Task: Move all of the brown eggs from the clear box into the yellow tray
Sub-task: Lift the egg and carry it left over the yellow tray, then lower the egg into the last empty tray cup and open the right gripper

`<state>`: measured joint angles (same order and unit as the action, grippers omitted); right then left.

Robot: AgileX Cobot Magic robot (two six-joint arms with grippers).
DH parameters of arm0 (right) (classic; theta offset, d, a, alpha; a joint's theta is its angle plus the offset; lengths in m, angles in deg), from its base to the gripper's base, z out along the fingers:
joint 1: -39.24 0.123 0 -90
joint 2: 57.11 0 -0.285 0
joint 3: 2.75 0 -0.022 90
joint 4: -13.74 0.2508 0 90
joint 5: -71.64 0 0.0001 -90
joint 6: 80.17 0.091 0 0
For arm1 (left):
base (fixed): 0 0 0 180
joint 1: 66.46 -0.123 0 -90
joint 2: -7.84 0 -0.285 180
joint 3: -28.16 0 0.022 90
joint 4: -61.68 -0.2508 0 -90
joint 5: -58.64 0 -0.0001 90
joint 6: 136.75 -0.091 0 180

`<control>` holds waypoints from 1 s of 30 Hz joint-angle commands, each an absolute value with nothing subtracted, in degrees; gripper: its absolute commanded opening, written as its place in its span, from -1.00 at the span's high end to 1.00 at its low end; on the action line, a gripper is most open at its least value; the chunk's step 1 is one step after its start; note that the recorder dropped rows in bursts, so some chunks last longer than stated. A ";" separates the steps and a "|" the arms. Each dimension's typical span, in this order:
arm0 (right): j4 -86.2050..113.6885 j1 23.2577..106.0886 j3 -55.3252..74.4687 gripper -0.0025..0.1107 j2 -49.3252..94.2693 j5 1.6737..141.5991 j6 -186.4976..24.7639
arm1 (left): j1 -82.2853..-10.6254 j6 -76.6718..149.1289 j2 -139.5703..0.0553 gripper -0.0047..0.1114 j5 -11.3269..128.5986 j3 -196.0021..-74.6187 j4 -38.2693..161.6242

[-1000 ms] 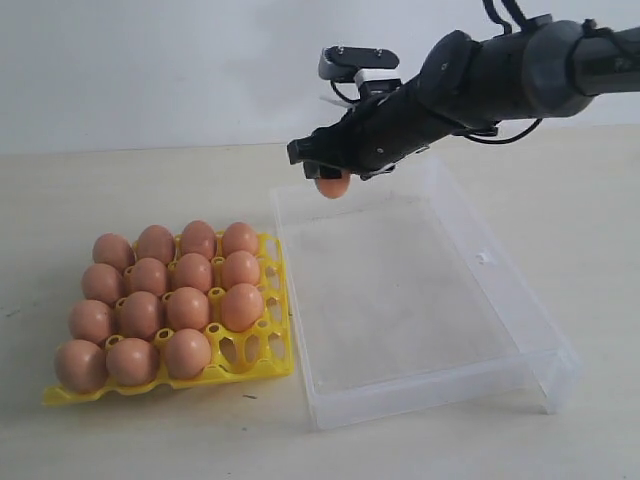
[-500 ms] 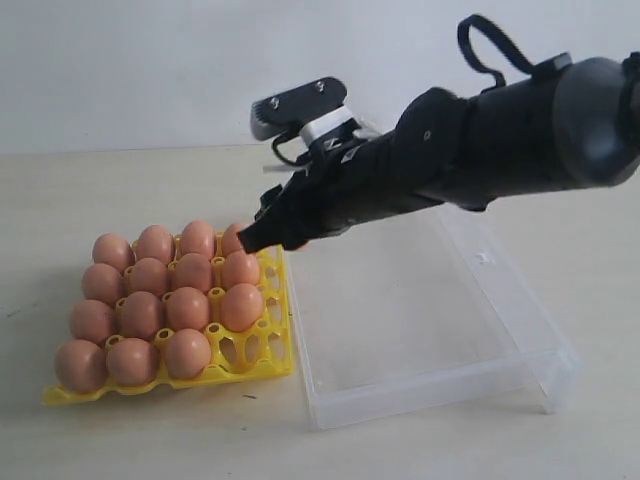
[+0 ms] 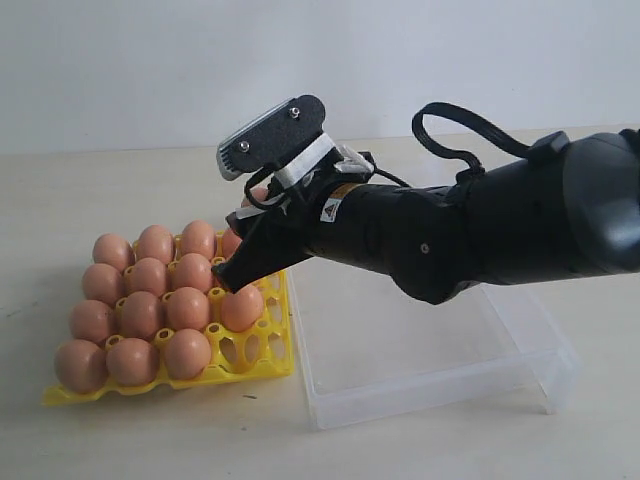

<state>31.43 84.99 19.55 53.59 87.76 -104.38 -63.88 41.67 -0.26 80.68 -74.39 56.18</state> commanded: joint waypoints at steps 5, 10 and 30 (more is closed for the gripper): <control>28.57 85.20 19.87 0.96 52.99 87.62 -102.40 | -63.59 41.95 0.06 0.92 80.33 -74.62 56.24; 23.21 85.20 19.87 0.96 52.99 87.62 -97.45 | -63.59 41.95 0.06 0.92 80.33 -74.62 56.24; 9.22 82.47 23.37 0.96 50.32 95.92 -77.62 | -63.59 41.95 0.06 0.92 80.33 -74.62 56.24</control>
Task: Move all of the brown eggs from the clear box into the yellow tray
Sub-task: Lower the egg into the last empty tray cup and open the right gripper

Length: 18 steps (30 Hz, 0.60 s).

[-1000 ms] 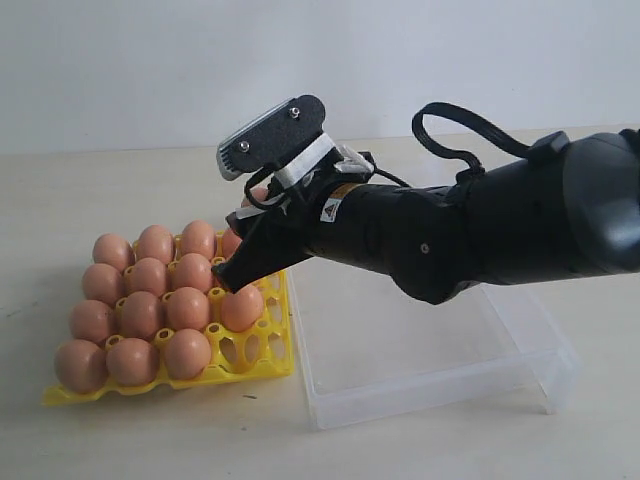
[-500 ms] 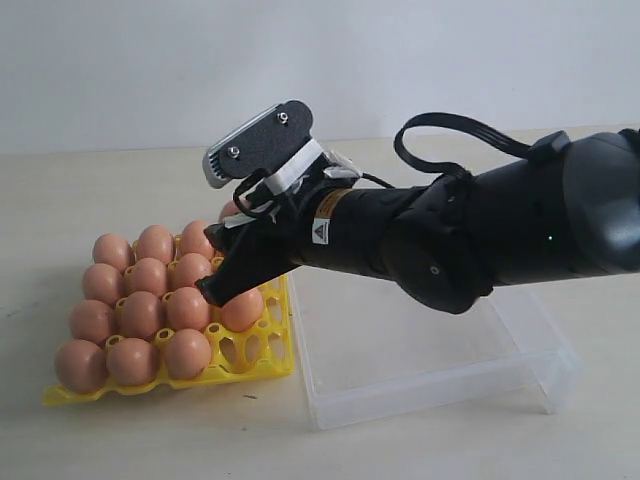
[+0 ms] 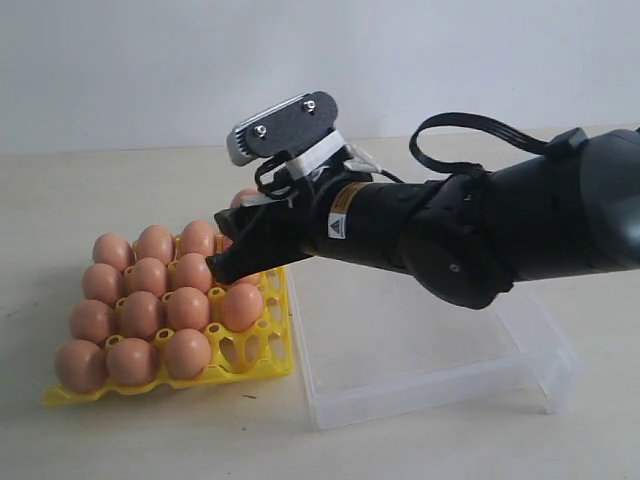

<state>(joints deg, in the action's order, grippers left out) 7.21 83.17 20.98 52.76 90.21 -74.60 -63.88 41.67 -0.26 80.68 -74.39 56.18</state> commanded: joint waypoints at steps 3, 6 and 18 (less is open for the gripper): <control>9.08 82.47 26.32 0.96 49.27 101.06 -77.62 | -63.59 41.95 0.06 0.92 80.33 -74.62 56.24; 8.81 82.47 30.04 0.96 49.16 108.00 -78.05 | -63.59 41.95 0.06 0.92 80.33 -74.62 56.24; 1.68 82.47 37.51 0.96 50.54 123.57 -80.59 | -63.59 41.95 0.06 0.92 80.33 -74.62 56.24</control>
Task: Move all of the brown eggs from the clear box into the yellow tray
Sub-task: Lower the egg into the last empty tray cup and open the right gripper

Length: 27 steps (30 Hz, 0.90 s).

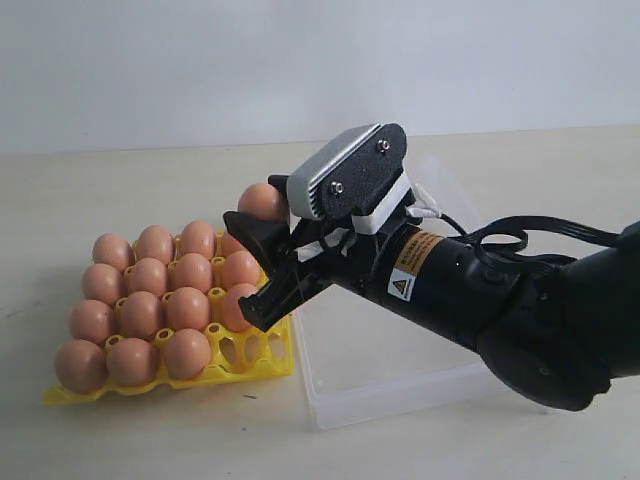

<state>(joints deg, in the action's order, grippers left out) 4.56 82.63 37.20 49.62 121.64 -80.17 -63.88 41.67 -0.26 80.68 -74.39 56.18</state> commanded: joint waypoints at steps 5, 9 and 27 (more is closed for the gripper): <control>-3.11 82.47 37.51 0.96 54.11 122.28 -80.59 | -63.59 41.95 0.06 0.92 80.33 -74.62 56.24; -3.12 82.47 37.51 0.96 56.73 122.28 -82.07 | -63.59 41.95 0.06 0.92 80.33 -74.62 56.24; -17.31 82.47 23.42 0.96 61.47 92.89 -70.29 | -63.59 41.95 0.06 0.92 80.33 -74.62 56.24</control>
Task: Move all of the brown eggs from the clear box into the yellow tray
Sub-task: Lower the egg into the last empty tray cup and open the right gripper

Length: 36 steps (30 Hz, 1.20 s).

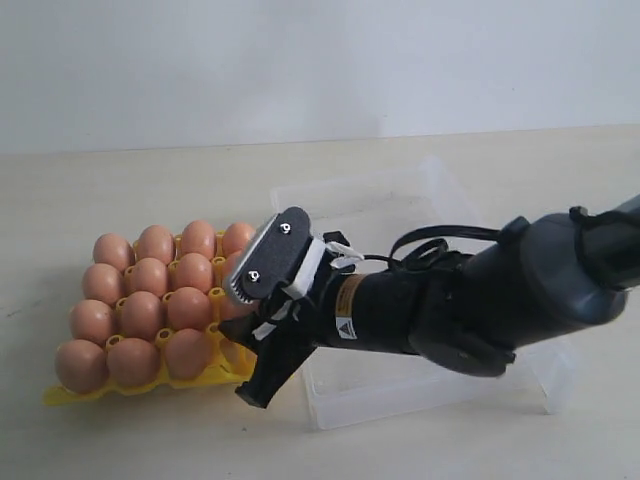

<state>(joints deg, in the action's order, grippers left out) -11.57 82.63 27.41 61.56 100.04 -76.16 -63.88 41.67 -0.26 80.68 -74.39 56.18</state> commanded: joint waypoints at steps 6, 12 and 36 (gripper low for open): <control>-32.81 82.47 22.72 0.96 61.47 91.58 -55.95 | -63.59 41.95 0.06 0.92 80.33 -74.62 56.24; -44.58 82.47 22.49 0.96 61.36 91.44 -43.23 | -63.59 41.95 0.06 0.92 80.33 -74.62 56.24; -46.85 82.47 19.78 0.96 60.15 95.82 -38.14 | -63.59 41.95 0.06 0.92 80.33 -74.62 56.24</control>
